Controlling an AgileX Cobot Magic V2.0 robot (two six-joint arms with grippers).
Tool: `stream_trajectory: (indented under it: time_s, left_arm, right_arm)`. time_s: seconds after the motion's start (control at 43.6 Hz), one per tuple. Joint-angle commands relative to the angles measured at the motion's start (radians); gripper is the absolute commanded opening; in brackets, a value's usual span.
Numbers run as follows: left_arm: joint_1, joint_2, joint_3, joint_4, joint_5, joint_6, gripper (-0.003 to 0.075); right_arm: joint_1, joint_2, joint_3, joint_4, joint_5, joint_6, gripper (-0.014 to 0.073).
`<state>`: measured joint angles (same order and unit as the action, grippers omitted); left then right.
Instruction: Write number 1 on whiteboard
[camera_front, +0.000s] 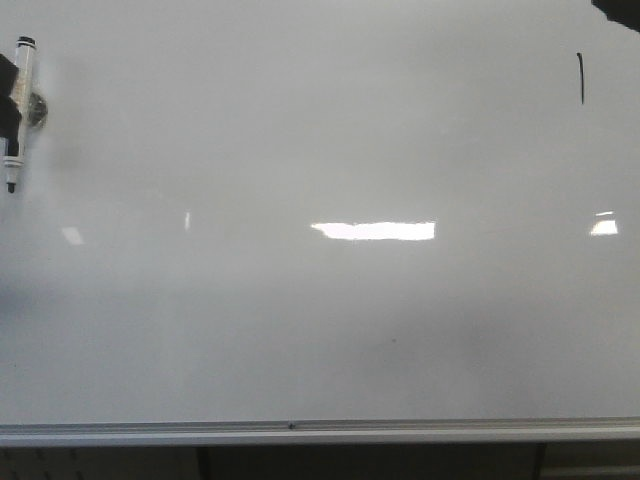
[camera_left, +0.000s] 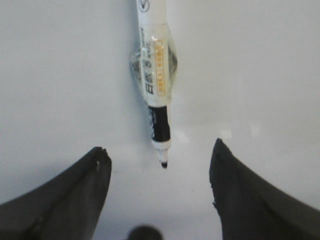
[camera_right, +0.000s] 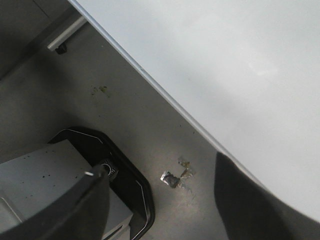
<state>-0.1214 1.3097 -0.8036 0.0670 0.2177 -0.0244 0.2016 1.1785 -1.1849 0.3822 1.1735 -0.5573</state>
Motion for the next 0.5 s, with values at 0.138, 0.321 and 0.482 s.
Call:
stream_trajectory:
  time_s: [0.138, 0.321, 0.482]
  left_arm:
    - [-0.002, -0.316, -0.032, 0.064, 0.303, -0.005, 0.0431]
    - [-0.002, -0.536, -0.032, 0.064, 0.485, -0.005, 0.0430]
    - [-0.002, -0.673, -0.032, 0.064, 0.622, -0.005, 0.0430]
  right_arm:
    - [-0.004, -0.122, -0.053, -0.204, 0.013, 0.377, 0.0486]
    - [-0.004, -0.237, -0.035, -0.301, -0.010, 0.516, 0.0486]
    - [-0.004, -0.349, 0.062, -0.358, -0.037, 0.574, 0.0486]
